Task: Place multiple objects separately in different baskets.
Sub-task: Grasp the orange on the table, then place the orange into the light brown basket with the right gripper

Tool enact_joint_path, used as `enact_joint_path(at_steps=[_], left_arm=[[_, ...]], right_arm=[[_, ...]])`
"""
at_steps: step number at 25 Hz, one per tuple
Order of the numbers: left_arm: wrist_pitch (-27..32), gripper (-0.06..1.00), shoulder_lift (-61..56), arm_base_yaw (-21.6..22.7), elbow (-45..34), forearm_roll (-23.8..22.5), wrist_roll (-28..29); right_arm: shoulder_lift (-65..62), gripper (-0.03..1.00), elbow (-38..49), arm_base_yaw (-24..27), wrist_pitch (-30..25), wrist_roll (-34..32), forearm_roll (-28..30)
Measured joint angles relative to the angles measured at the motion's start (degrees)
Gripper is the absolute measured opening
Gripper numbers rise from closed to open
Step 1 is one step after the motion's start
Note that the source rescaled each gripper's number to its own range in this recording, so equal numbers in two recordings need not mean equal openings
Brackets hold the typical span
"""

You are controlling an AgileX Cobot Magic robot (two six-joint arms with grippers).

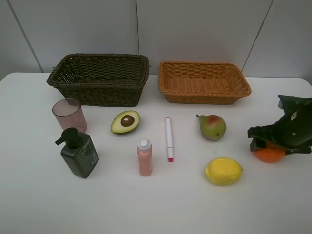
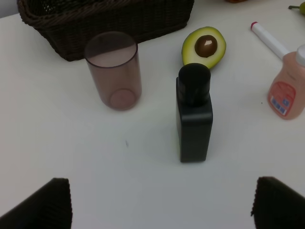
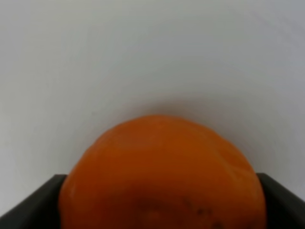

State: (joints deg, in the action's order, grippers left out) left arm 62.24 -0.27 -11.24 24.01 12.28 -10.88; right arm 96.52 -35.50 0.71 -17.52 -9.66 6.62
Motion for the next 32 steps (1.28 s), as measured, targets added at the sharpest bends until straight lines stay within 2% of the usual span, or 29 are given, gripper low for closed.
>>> enact_joint_path(at_steps=[14,24,28,32], left_arm=[[0.0,1.00,0.0,0.0,0.0,0.0,0.0],[0.0,1.00,0.0,0.0,0.0,0.0,0.0],[0.0,1.00,0.0,0.0,0.0,0.0,0.0],[0.0,1.00,0.0,0.0,0.0,0.0,0.0]], right_arm=[[-0.7,0.71,0.0,0.0,0.5,0.0,-1.1],[-11.6,0.71,-3.2,0.0,0.4,0.2,-1.6],[-12.9,0.71,-8.4,-1.1,-0.3,2.9,-1.6],[-12.9,0.71,-13.0,-5.1,-0.8,8.2,-1.6]])
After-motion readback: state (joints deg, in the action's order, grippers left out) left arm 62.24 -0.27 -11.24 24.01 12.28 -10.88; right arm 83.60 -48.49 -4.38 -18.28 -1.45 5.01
